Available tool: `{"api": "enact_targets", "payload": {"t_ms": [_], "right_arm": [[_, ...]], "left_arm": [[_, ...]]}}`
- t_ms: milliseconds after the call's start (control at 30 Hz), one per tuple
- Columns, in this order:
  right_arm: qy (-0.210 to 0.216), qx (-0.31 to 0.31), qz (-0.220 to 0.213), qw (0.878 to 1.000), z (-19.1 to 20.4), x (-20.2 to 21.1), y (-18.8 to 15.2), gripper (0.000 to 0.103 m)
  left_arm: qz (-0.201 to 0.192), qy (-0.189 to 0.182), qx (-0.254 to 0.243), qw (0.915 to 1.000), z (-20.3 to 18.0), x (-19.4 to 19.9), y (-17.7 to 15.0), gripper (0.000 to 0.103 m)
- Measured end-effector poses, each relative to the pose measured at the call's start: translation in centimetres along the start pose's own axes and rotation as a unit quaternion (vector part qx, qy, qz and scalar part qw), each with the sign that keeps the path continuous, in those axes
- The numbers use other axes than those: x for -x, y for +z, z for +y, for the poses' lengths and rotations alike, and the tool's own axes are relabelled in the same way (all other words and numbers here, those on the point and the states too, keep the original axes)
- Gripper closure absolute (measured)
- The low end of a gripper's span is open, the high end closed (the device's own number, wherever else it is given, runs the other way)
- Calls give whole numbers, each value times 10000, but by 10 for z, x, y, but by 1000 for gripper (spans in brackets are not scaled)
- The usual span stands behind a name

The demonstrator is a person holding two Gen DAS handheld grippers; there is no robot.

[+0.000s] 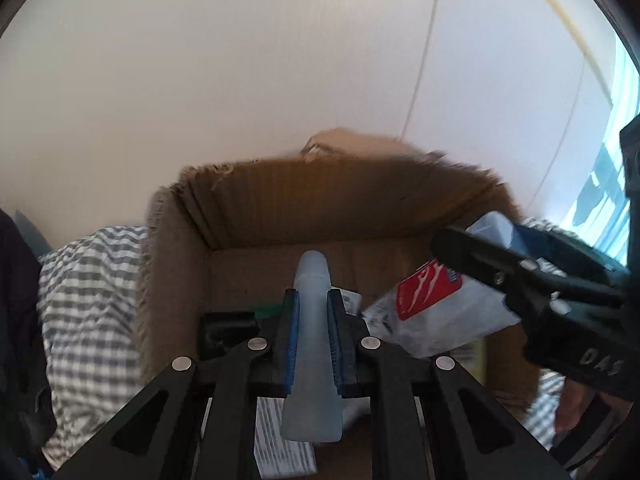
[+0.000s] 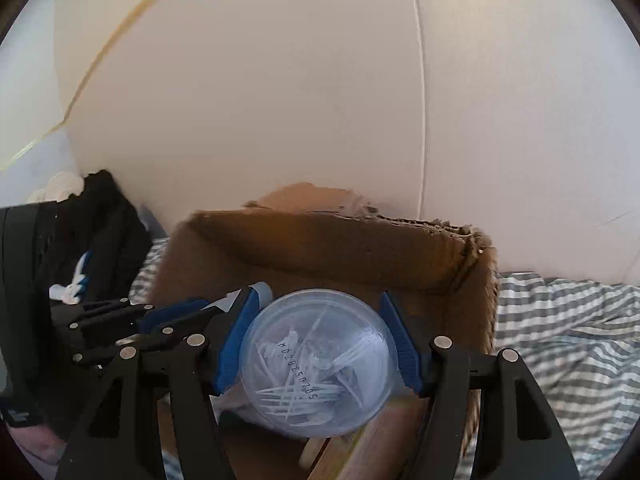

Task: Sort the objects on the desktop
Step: 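Carry the foam stick and swab container into the box and open both tools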

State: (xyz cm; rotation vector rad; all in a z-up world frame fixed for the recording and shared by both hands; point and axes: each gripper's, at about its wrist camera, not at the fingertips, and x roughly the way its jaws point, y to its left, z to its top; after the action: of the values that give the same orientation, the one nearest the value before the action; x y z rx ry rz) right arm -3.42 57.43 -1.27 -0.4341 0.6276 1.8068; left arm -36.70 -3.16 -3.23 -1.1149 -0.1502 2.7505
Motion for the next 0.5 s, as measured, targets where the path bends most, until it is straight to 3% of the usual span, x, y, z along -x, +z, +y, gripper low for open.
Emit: {"api": "enact_targets", "payload": {"t_ms": [100,200,233,267,300,500], "right_arm": [[35,-22,-114,9999,-4,-11,5,40],[50,-68,-270,9996,-7,-9,8,36],[23,-111,-322,9994,-8,-5,8,31],[-12,-150,-364,9992,-9,-1,9,30],[-27,-171,-395,9991,-9,3,9,30],[-211,-43,-507,9985,5,48,2,30]], "left_arm": [[-13,175,-136,9998,1,-19,-2,88],[-125,202,-147,9996,1,-25,-4,79],[-136,184,-137,9996,1,-25,-5,72],[-141,190,-118,9997,1,-23,-6,54],[-179,220,-96,9996,2,-19,-7,46],[-320,260,-196,9990,-9,25,-19,37]]}}
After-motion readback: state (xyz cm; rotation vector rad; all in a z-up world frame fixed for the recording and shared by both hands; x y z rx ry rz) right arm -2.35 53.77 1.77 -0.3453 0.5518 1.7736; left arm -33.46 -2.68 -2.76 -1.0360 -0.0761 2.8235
